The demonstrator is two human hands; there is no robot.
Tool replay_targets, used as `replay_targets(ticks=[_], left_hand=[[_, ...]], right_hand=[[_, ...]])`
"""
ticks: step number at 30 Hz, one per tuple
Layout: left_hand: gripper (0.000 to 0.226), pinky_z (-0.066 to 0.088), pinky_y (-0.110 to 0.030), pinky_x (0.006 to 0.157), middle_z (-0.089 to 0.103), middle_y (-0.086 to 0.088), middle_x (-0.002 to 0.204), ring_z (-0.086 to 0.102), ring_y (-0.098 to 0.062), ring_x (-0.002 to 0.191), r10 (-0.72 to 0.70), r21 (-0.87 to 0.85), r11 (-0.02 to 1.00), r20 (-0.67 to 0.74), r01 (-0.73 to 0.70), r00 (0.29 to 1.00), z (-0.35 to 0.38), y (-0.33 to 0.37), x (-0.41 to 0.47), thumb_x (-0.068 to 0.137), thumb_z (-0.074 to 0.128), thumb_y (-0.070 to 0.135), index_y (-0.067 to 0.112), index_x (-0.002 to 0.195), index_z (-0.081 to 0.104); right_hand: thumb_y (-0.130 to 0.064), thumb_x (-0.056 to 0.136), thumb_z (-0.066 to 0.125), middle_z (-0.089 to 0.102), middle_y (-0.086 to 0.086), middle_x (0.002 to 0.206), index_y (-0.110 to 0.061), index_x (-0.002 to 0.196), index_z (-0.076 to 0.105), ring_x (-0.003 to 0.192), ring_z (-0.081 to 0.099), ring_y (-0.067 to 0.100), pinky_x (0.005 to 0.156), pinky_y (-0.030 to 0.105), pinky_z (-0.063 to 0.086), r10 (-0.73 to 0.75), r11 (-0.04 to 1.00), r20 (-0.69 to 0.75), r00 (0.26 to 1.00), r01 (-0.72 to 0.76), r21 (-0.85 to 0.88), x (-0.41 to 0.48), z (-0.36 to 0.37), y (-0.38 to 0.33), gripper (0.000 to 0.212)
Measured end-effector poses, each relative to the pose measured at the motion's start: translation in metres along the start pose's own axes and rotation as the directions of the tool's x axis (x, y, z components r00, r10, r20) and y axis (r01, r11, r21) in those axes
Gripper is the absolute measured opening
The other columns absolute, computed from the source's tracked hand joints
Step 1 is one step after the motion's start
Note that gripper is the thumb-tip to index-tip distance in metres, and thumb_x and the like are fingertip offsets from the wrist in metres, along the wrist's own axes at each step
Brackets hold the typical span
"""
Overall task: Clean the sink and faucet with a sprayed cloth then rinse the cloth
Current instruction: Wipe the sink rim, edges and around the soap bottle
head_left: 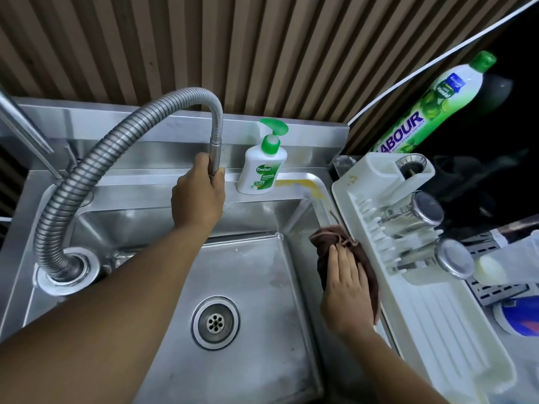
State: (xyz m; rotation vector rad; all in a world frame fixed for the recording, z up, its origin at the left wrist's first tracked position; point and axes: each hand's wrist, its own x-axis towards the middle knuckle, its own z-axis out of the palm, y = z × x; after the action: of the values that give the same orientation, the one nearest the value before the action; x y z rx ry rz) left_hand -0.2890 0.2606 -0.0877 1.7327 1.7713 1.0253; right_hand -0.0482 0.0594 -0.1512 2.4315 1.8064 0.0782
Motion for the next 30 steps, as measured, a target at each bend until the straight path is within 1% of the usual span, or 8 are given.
replay_targets(ticks=[4, 8, 12, 15, 18, 22, 27, 30], left_hand=[[0.022, 0.050, -0.048, 0.068, 0.067, -0.013, 0.084, 0.055, -0.045, 0.080, -0.015, -0.006, 1.000, 0.001, 0.015, 1.000, -0.001, 0.000, 0.001, 0.100, 0.054, 0.034, 0.015, 0.093, 0.045], [0.022, 0.050, -0.047, 0.067, 0.067, -0.012, 0.083, 0.056, -0.043, 0.078, -0.015, -0.005, 1.000, -0.006, 0.015, 1.000, 0.000, -0.001, 0.001, 0.100, 0.054, 0.034, 0.015, 0.093, 0.045], [0.022, 0.051, -0.047, 0.068, 0.066, -0.010, 0.083, 0.057, -0.042, 0.079, -0.014, -0.007, 1.000, -0.006, 0.014, 1.000, 0.000, 0.000, 0.000, 0.100, 0.054, 0.034, 0.015, 0.093, 0.045], [0.023, 0.049, -0.045, 0.066, 0.065, -0.010, 0.082, 0.056, -0.042, 0.078, -0.014, -0.010, 1.000, -0.005, 0.014, 1.000, 0.000, 0.001, -0.001, 0.100, 0.055, 0.034, 0.014, 0.093, 0.045], [0.022, 0.052, -0.048, 0.069, 0.065, -0.010, 0.082, 0.057, -0.042, 0.079, -0.020, -0.024, 1.000, 0.004, 0.020, 1.000, -0.001, 0.002, -0.001, 0.100, 0.055, 0.034, 0.014, 0.094, 0.046], [0.022, 0.052, -0.050, 0.070, 0.065, -0.011, 0.082, 0.056, -0.044, 0.079, -0.011, -0.022, 1.000, 0.003, 0.011, 1.000, -0.002, 0.002, 0.000, 0.100, 0.054, 0.033, 0.013, 0.095, 0.046], [0.021, 0.052, -0.048, 0.069, 0.064, -0.010, 0.083, 0.056, -0.044, 0.079, -0.005, -0.035, 0.999, 0.001, 0.005, 1.000, -0.002, 0.000, -0.001, 0.100, 0.054, 0.033, 0.016, 0.093, 0.044], [0.021, 0.051, -0.047, 0.068, 0.064, -0.011, 0.082, 0.055, -0.044, 0.079, -0.012, -0.039, 0.999, 0.008, 0.012, 1.000, -0.002, -0.001, 0.000, 0.100, 0.054, 0.032, 0.016, 0.092, 0.043]], right_hand=[[-0.010, 0.075, 0.045, 0.049, 0.024, 0.147, 0.003, 0.148, 0.040, 0.138, 0.045, 0.036, 0.112, 0.044, 0.026, 0.002, 0.999, -0.016, 1.000, -0.003, -0.036, 0.023, 0.001, -0.003, 0.074], [-0.026, 0.083, 0.026, 0.044, 0.023, 0.151, 0.002, 0.152, 0.034, 0.142, 0.040, 0.034, 0.114, 0.047, 0.033, -0.023, 1.000, 0.009, 1.000, 0.023, -0.002, 0.074, -0.006, -0.016, 0.074], [-0.033, 0.094, 0.042, 0.012, 0.014, 0.167, -0.005, 0.159, 0.004, 0.154, 0.008, 0.025, 0.123, 0.039, 0.006, -0.052, 0.998, 0.091, 0.995, 0.054, -0.019, 0.121, -0.013, -0.025, 0.080], [-0.027, 0.095, 0.047, 0.005, 0.012, 0.168, -0.006, 0.159, -0.004, 0.155, 0.002, 0.023, 0.123, 0.036, 0.001, -0.061, 0.997, 0.115, 0.992, 0.066, -0.038, 0.124, -0.018, -0.024, 0.084], [-0.024, 0.090, 0.034, 0.015, 0.013, 0.167, -0.003, 0.159, 0.009, 0.154, 0.013, 0.026, 0.123, 0.039, 0.011, -0.069, 0.997, 0.092, 0.993, 0.071, -0.018, 0.090, -0.016, -0.016, 0.077], [-0.006, 0.074, 0.057, 0.044, 0.019, 0.153, 0.003, 0.150, 0.039, 0.141, 0.043, 0.032, 0.114, 0.039, 0.023, -0.084, 0.996, 0.009, 0.996, 0.084, 0.012, 0.018, -0.008, 0.003, 0.078], [-0.009, 0.085, 0.032, 0.050, 0.028, 0.145, 0.009, 0.145, 0.043, 0.134, 0.049, 0.040, 0.108, 0.046, 0.033, 0.034, 0.999, 0.031, 0.999, -0.033, -0.029, -0.028, -0.007, 0.004, 0.064], [-0.009, 0.087, 0.037, 0.047, 0.029, 0.146, 0.009, 0.146, 0.040, 0.134, 0.047, 0.042, 0.105, 0.051, 0.040, 0.121, 0.992, 0.056, 0.991, -0.119, -0.030, 0.001, -0.002, -0.014, 0.062]])
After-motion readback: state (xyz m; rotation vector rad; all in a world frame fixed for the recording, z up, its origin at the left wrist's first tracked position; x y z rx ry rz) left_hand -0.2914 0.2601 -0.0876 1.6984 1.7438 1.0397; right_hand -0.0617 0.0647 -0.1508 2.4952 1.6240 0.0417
